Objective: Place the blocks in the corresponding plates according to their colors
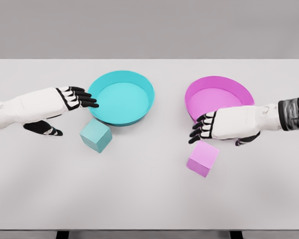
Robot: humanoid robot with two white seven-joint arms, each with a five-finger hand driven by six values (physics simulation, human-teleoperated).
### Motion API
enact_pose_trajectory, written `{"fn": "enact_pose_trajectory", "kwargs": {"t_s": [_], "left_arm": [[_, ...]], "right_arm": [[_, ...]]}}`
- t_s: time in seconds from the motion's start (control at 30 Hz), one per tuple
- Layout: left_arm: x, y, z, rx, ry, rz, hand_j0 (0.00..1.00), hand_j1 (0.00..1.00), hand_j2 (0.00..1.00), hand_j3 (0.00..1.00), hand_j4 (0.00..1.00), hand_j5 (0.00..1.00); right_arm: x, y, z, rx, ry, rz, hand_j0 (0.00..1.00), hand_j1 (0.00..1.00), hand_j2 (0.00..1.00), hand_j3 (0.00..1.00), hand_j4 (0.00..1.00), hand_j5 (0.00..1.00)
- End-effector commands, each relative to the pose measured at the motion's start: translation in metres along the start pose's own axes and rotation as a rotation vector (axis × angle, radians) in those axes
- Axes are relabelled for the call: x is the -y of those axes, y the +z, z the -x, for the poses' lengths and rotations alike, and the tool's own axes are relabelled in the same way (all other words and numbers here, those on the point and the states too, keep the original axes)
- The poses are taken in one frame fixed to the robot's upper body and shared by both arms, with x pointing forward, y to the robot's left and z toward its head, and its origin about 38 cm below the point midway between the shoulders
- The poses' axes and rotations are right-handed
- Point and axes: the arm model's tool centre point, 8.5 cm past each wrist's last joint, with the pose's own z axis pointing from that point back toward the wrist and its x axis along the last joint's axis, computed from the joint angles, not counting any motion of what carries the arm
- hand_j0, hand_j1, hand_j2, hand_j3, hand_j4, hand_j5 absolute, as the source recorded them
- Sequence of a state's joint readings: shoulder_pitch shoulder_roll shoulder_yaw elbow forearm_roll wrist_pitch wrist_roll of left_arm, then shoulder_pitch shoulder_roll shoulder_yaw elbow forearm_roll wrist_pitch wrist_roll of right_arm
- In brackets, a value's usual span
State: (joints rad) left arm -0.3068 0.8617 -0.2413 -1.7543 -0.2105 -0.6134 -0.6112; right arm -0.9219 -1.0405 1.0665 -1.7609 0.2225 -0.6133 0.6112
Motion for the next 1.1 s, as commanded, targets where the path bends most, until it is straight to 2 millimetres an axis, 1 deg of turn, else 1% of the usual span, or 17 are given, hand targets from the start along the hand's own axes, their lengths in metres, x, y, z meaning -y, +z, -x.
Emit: {"fn": "enact_pose_trajectory", "kwargs": {"t_s": [0.0,0.03,0.1,0.17,0.37,0.43,0.5,0.6,0.83,0.93,1.07], "left_arm": [[0.007,-0.005,-0.003,0.012,0.002,0.029,1.00,1.00,1.00,1.00,1.00,1.00],[0.006,-0.009,-0.004,0.024,-0.005,0.044,1.00,1.00,1.00,1.00,1.00,1.00],[0.006,-0.017,-0.007,0.050,-0.023,0.087,1.00,1.00,1.00,1.00,1.00,1.00],[0.009,-0.024,-0.011,0.080,-0.033,0.139,1.00,1.00,1.00,1.00,1.00,1.00],[0.007,-0.034,-0.015,0.127,-0.040,0.196,1.00,1.00,1.00,1.00,1.00,1.00],[0.015,-0.037,-0.012,0.132,-0.021,0.224,1.00,1.00,1.00,1.00,1.00,1.00],[0.016,-0.037,-0.009,0.122,-0.015,0.226,1.00,1.00,1.00,1.00,1.00,1.00],[0.019,-0.039,-0.009,0.127,-0.008,0.226,1.00,1.00,1.00,1.00,1.00,1.00],[0.018,-0.041,-0.006,0.130,0.026,0.203,1.00,1.00,1.00,1.00,1.00,1.00],[0.017,-0.047,-0.009,0.146,0.034,0.186,1.00,1.00,1.00,1.00,1.00,1.00],[0.017,-0.048,-0.011,0.159,0.053,0.176,1.00,1.00,1.00,1.00,1.00,1.00]], "right_arm": [[-0.002,-0.007,-0.003,0.019,-0.009,-0.003,1.00,1.00,1.00,1.00,1.00,1.00],[0.000,-0.008,-0.003,0.021,-0.005,0.001,1.00,1.00,1.00,1.00,1.00,1.00],[0.004,-0.016,-0.005,0.041,0.003,0.012,1.00,1.00,1.00,1.00,1.00,1.00],[0.005,-0.016,-0.006,0.043,0.003,0.014,1.00,1.00,1.00,1.00,1.00,1.00],[-0.002,-0.019,-0.008,0.053,-0.008,-0.006,1.00,1.00,1.00,1.00,1.00,1.00],[-0.008,-0.023,-0.010,0.067,-0.017,-0.021,1.00,1.00,1.00,1.00,1.00,1.00],[-0.008,-0.024,-0.011,0.070,-0.017,-0.023,1.00,1.00,1.00,1.00,1.00,1.00],[-0.016,-0.029,-0.014,0.088,-0.029,-0.045,1.00,1.00,1.00,1.00,1.00,1.00],[-0.011,-0.031,-0.014,0.091,-0.019,-0.038,1.00,1.00,1.00,1.00,1.00,1.00],[-0.011,-0.031,-0.014,0.089,-0.018,-0.038,1.00,1.00,1.00,1.00,1.00,1.00],[-0.011,-0.029,-0.012,0.083,-0.019,-0.040,1.00,1.00,1.00,1.00,1.00,1.00]]}}
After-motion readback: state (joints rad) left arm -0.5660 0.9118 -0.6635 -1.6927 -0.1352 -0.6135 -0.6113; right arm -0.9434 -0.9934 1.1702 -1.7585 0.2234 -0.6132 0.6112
